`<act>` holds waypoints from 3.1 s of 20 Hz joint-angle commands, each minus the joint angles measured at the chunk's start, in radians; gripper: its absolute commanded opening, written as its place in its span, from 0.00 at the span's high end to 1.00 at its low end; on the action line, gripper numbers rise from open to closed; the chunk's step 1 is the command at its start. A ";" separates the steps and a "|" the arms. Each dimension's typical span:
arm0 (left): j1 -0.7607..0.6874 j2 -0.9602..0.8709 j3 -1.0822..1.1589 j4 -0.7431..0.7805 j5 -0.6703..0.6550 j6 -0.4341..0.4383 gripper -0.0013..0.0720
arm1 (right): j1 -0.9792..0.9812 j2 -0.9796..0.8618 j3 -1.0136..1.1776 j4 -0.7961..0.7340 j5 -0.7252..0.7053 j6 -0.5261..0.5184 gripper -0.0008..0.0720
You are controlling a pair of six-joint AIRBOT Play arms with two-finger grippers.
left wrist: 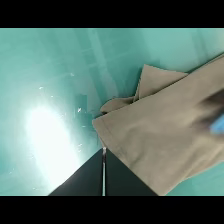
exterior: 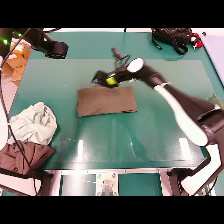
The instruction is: Fold the shirts.
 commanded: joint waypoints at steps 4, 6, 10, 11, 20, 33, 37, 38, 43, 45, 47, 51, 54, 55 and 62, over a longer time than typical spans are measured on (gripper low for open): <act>0.001 0.000 0.000 0.003 -0.002 0.000 0.95 | -0.399 0.056 -0.063 -0.178 0.351 -0.033 0.24; 0.001 0.000 0.000 0.003 0.000 -0.001 0.95 | -0.443 0.054 -0.172 -0.156 0.334 -0.064 0.24; 0.001 0.000 0.000 0.003 0.000 -0.001 0.95 | -0.396 0.016 -0.343 -0.014 0.216 -0.170 0.24; 0.001 0.000 0.000 0.003 0.000 -0.001 0.95 | -0.370 -0.007 -0.355 0.029 0.203 -0.190 0.24; 0.001 0.000 0.000 0.003 -0.022 0.000 0.95 | -0.288 -0.014 -0.207 0.263 0.212 -0.262 0.97; 0.001 0.000 -0.070 0.002 -0.034 0.000 0.95 | -1.167 0.409 -0.096 0.187 0.375 -0.081 0.97; 0.001 0.000 -0.070 -0.011 -0.024 0.000 0.95 | -1.450 0.425 -0.096 0.180 0.501 -0.080 0.97; 0.001 0.000 -0.070 -0.017 -0.024 0.000 0.95 | -1.497 0.425 -0.096 0.165 0.533 -0.069 0.97; 0.001 0.000 -0.070 -0.027 -0.024 0.000 0.95 | -1.645 0.478 -0.101 -0.049 0.631 0.018 0.97; 0.000 0.000 -0.070 -0.029 -0.024 0.000 0.95 | -1.668 0.512 -0.131 -0.124 0.655 0.043 0.97; 0.000 0.000 -0.070 -0.034 -0.024 0.000 0.95 | -1.669 0.542 -0.193 -0.209 0.679 0.043 0.97; 0.000 0.000 -0.070 -0.046 -0.025 0.000 0.95 | -1.669 0.571 -0.365 -0.482 0.686 0.056 0.97; 0.000 0.000 -0.070 -0.050 -0.024 0.000 0.95 | -1.669 0.570 -0.487 -0.720 0.631 0.102 0.53; 0.000 0.000 -0.070 -0.050 -0.022 0.000 0.95 | -1.669 0.569 -0.505 -0.769 0.617 0.140 0.34; 0.000 0.019 -0.069 -0.106 0.071 -0.010 0.95 | -1.379 0.565 -0.378 -0.307 0.373 0.016 0.97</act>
